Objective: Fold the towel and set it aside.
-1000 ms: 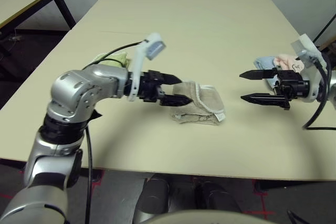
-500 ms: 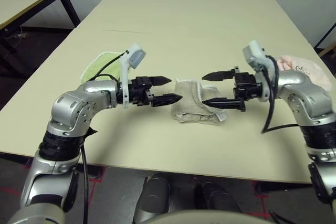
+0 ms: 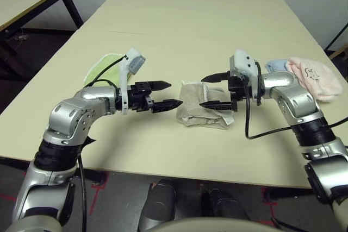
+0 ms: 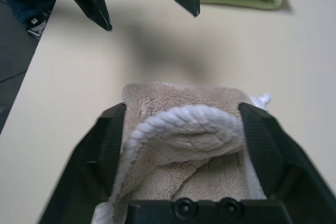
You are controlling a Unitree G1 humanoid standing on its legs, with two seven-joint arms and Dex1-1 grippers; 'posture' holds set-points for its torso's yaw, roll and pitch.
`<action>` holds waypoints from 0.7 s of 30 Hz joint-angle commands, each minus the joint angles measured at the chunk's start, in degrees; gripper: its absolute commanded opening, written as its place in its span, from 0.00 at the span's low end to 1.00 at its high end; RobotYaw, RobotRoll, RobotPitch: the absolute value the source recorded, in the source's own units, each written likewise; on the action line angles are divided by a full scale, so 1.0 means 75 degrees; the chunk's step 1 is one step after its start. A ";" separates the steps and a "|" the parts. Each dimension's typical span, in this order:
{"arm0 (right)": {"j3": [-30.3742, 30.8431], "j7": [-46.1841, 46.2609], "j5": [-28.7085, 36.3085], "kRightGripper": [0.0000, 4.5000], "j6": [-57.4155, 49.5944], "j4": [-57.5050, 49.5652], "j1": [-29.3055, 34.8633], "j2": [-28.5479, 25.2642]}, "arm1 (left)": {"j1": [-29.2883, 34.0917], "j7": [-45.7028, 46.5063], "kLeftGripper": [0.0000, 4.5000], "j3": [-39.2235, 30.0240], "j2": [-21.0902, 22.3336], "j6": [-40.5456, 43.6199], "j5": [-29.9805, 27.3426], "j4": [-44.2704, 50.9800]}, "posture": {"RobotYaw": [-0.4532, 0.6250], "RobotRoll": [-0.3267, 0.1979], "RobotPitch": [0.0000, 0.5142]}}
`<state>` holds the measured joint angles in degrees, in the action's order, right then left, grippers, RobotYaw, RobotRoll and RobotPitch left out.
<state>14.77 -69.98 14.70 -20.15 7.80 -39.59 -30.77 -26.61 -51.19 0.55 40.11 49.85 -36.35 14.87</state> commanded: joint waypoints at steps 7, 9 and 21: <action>-0.0056 0.0153 -0.0335 0.13 -0.0228 0.0226 0.0024 -0.0251 | 0.0047 0.0044 1.00 -0.0103 0.0154 0.0132 -0.0094 0.0149 | 0.63 0.62 0.17; -0.0102 0.0109 -0.0316 0.01 -0.0207 0.0215 0.0103 -0.0364 | 0.0039 0.0028 1.00 -0.0090 0.0160 0.0159 -0.0115 0.0156 | 0.63 0.62 0.17; -0.0035 -0.0525 -0.0736 0.01 0.0675 0.0892 0.0261 -0.1414 | -0.0051 -0.0076 1.00 -0.0031 0.0191 0.0252 -0.0182 0.0132 | 0.62 0.62 0.18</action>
<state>14.31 -73.68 10.76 -17.14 13.03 -37.49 -40.76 -26.68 -51.41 0.05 41.40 51.36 -37.30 15.14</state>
